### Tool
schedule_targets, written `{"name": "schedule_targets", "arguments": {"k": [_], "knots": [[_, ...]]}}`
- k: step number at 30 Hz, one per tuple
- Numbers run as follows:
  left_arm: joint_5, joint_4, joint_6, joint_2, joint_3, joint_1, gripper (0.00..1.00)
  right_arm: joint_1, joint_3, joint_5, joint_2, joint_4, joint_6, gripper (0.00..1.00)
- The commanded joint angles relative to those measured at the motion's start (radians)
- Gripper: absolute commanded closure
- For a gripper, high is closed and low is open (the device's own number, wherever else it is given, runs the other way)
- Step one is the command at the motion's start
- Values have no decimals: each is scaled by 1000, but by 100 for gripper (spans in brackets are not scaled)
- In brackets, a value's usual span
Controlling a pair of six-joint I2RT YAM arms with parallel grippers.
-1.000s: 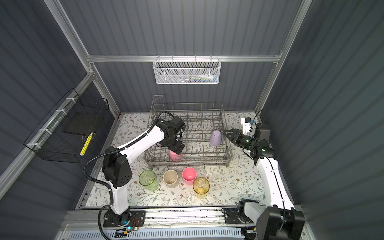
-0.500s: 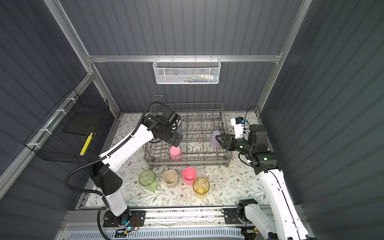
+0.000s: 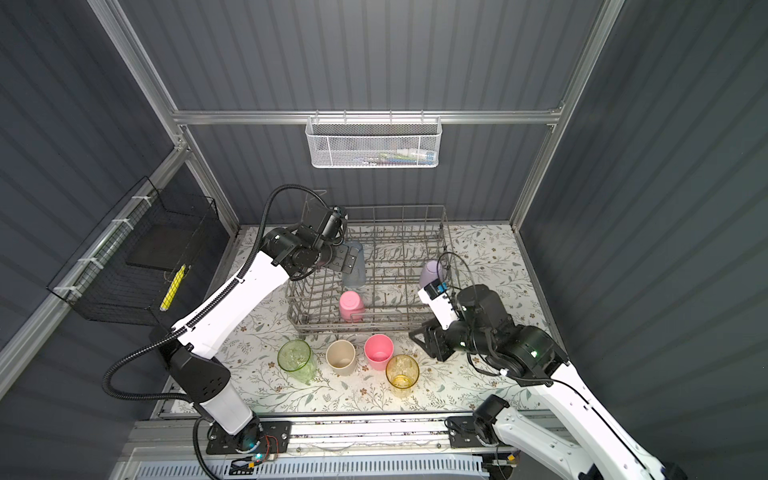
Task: Load cups into a dish rack
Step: Place the cup upside down at the dish rack, then pick up the cup from the bottom-center of the table.
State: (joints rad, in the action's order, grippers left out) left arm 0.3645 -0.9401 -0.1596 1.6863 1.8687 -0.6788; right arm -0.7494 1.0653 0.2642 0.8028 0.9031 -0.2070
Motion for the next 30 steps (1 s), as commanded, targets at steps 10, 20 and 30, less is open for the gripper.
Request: {"name": "schedule_targets", "arguments": {"k": [10, 20, 30], "knots": [[-28, 110, -57, -80, -70, 55, 0, -324, -19, -169, 240, 35, -27, 52], [-58, 128, -57, -102, -113, 64, 0, -369, -16, -149, 362, 20, -33, 52], [-80, 142, -52, -111, -137, 74, 0, -402, -19, -185, 450, 43, -51, 52]]}}
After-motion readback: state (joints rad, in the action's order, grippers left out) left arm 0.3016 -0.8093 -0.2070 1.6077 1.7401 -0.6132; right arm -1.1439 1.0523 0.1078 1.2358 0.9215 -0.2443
